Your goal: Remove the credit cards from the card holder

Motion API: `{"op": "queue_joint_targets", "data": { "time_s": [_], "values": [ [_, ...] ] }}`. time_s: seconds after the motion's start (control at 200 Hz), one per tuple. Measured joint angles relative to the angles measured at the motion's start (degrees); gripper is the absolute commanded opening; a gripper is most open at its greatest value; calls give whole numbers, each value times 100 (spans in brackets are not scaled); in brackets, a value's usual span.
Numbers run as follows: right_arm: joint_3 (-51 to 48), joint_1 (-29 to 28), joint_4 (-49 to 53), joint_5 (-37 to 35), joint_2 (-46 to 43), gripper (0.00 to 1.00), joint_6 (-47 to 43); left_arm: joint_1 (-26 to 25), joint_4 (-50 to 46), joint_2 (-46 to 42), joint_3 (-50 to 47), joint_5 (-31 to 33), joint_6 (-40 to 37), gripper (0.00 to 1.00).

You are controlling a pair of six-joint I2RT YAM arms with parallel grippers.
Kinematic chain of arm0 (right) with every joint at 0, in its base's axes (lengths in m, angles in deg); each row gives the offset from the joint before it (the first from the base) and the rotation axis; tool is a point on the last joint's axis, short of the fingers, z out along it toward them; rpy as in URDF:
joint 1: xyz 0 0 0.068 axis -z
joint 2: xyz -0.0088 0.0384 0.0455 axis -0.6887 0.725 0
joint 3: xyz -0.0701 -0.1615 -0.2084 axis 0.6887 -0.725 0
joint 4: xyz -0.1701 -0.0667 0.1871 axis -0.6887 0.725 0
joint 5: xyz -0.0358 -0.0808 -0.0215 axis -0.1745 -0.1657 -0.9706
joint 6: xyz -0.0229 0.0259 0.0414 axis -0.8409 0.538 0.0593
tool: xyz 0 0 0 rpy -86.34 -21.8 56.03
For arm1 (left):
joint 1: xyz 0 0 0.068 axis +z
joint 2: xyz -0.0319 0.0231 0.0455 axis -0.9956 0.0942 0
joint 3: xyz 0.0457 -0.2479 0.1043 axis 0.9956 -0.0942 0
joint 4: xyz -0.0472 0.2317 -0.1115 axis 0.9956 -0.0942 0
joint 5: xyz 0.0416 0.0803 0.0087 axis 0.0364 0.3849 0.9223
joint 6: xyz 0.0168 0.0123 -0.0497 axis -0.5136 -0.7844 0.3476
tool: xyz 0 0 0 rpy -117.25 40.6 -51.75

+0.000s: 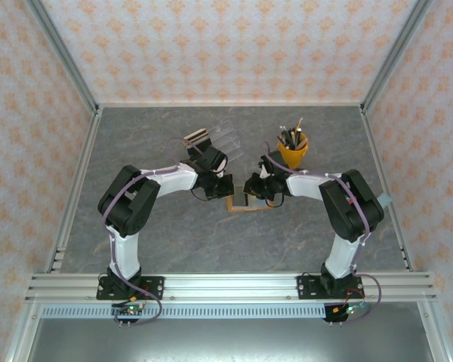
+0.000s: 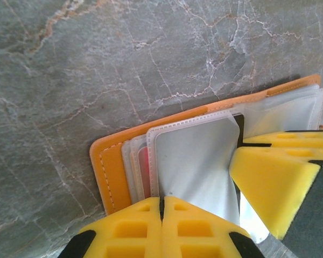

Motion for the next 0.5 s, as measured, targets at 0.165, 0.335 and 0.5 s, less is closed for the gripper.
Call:
{"op": "queue_joint_targets", "data": {
  "time_s": [0.165, 0.335, 0.5],
  "values": [
    [46, 0, 129, -74, -4, 10, -177, 0, -35, 0, 13, 22, -66, 16],
    [42, -26, 195, -256, -74, 8, -262, -4, -26, -13, 15, 15, -83, 21],
    [-33, -63, 234, -516, -199, 7, -264, -2, -35, -44, 11, 20, -85, 23]
  ]
}}
